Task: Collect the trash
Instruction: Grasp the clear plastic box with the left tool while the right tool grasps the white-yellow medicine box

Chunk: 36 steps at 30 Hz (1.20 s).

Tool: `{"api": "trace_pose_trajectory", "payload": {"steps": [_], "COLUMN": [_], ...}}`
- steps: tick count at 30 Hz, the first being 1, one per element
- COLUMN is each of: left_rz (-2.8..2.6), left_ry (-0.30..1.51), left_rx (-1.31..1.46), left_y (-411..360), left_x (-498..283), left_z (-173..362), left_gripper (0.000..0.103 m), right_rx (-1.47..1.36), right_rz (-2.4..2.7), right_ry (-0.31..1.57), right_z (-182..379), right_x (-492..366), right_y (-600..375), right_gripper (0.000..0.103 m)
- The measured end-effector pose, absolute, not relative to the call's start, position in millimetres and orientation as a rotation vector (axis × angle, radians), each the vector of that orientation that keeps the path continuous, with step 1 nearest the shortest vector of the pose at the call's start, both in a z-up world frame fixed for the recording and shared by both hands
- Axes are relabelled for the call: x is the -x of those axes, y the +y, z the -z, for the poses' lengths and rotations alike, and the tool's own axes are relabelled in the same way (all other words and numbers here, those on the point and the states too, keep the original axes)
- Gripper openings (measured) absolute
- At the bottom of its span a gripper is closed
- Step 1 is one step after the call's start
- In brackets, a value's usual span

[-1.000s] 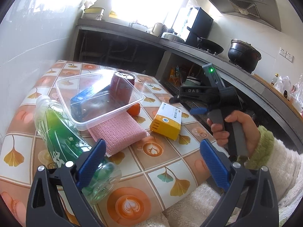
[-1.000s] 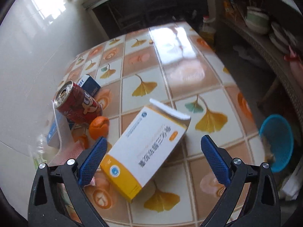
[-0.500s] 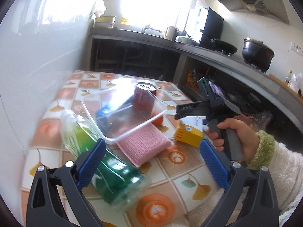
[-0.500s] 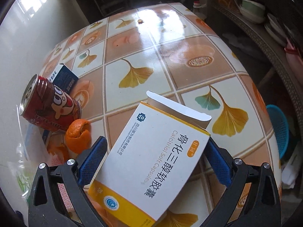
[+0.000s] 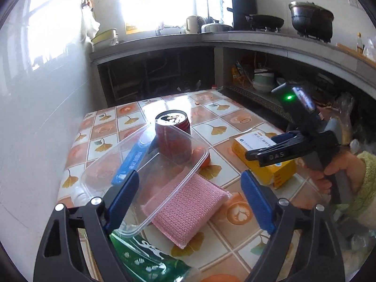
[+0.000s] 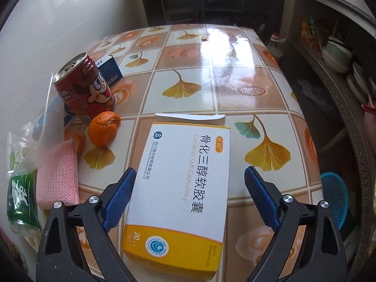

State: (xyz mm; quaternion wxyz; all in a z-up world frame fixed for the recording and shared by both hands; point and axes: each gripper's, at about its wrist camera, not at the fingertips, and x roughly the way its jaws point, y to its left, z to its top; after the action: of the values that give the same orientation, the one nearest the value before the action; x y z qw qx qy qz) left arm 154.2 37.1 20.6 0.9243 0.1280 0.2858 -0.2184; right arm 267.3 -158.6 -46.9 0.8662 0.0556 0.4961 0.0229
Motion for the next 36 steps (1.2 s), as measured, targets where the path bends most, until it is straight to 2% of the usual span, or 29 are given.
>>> {"api": "trace_pose_trajectory", "payload": {"steps": [1,5,10,14,17,21,26,36], "left_rz": [0.430,0.379,0.336,0.314,0.300,0.280,0.289,0.276], "left_ry": [0.588,0.633,0.682,0.704,0.733,0.736,0.673,0.546], "left_rx": [-0.299,-0.471,-0.643,-0.725,-0.748,-0.789,-0.838,-0.874], "left_y": [32,14,1,-4,-5,-5,-12,-16], "left_x": [-159,-175,-185,-186,-187,-186,-173,-150], "left_z": [-17,1,18,24,28,32,29,6], "left_gripper": [0.076,0.065,0.047,0.041,0.033,0.010,0.004,0.003], "right_rx": [-0.121,-0.157,-0.191,-0.192,-0.204,-0.209,-0.225,-0.212], "right_rz": [-0.059,-0.111,-0.158,-0.179,-0.189,-0.190,-0.205,-0.195], "right_ry": [1.035,1.025,1.019,1.020,1.015,1.014,1.017,1.033], "right_z": [46,43,46,47,46,46,47,48], "right_x": [-266,-255,-251,-246,-244,-243,-241,-241], "right_y": [-161,-170,-174,-174,-176,-177,-180,-173], "right_gripper": [0.088,0.088,0.088,0.088,0.088,0.088,0.088,0.089]}}
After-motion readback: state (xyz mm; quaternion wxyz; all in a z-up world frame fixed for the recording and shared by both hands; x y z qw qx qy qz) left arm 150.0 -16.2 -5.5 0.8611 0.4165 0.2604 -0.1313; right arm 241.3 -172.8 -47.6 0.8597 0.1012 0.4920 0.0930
